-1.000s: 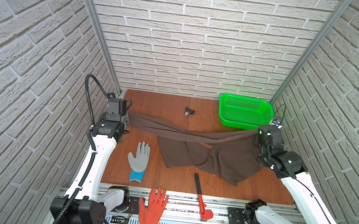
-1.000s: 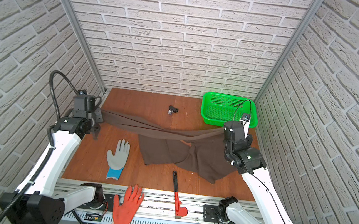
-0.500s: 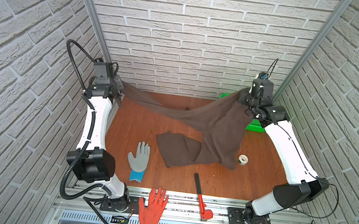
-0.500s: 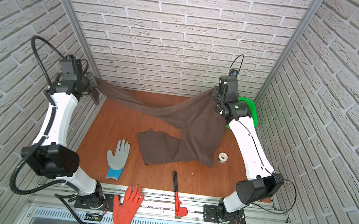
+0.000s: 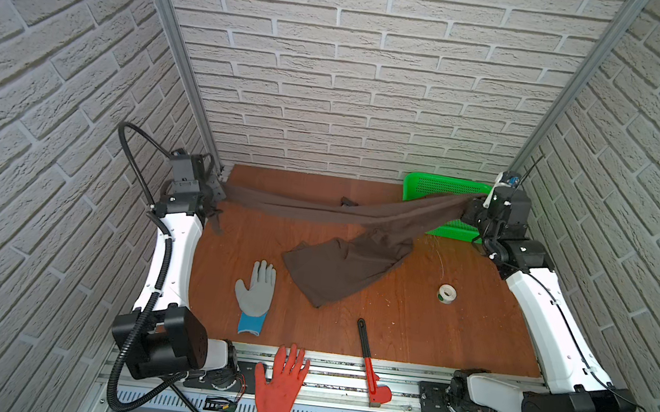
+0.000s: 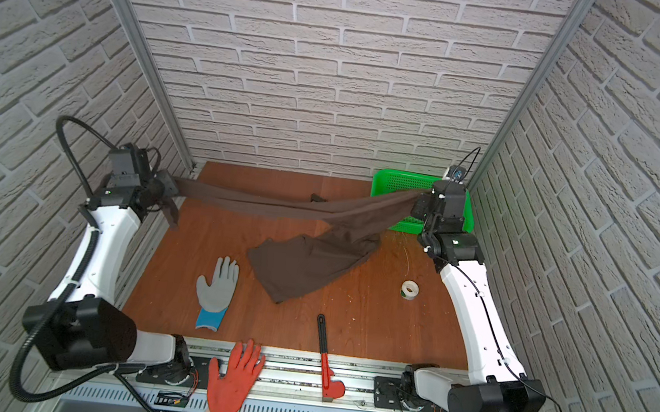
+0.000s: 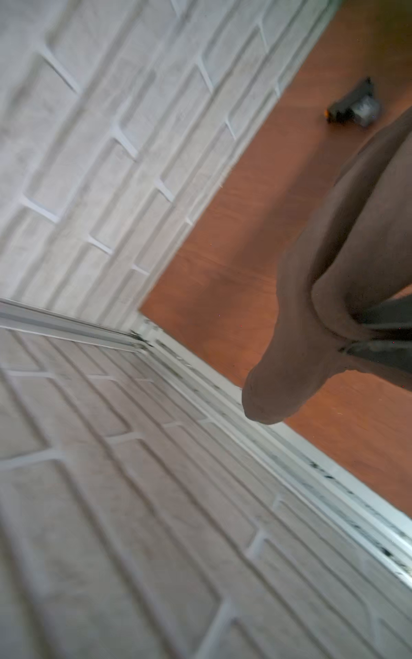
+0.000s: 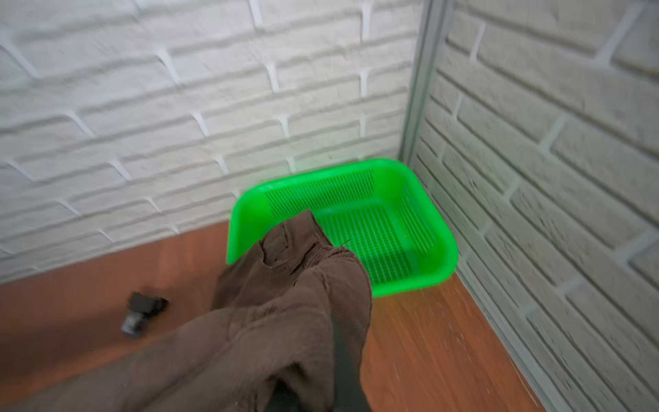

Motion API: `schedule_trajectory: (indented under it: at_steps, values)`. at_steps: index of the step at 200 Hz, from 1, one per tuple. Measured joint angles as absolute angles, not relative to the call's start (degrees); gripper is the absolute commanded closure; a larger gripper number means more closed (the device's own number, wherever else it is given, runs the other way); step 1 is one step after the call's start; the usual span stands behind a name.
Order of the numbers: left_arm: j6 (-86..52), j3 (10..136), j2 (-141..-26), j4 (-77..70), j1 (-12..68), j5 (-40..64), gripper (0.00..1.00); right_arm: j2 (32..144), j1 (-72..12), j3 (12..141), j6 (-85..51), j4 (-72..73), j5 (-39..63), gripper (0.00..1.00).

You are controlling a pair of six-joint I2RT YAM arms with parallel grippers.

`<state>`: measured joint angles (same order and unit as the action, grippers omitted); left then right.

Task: Fold and stack the trousers
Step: Flatten out the trousers at the center of the table.

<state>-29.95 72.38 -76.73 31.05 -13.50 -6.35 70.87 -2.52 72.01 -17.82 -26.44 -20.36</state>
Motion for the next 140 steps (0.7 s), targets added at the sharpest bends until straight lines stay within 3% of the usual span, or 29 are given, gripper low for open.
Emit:
schedule_trajectory:
  at_steps: [41, 140]
  values:
    - [-36.23, 55.66, -67.77, 33.52, -16.71, -6.35, 1.0, 66.61, 0.93, 62.89, -19.73, -33.87, -21.93, 0.94]
    - [-40.18, 45.82, -52.75, 36.99, -16.86, -6.5, 1.0, 51.31, 1.45, 52.97, -22.2, -41.54, -30.22, 0.94]
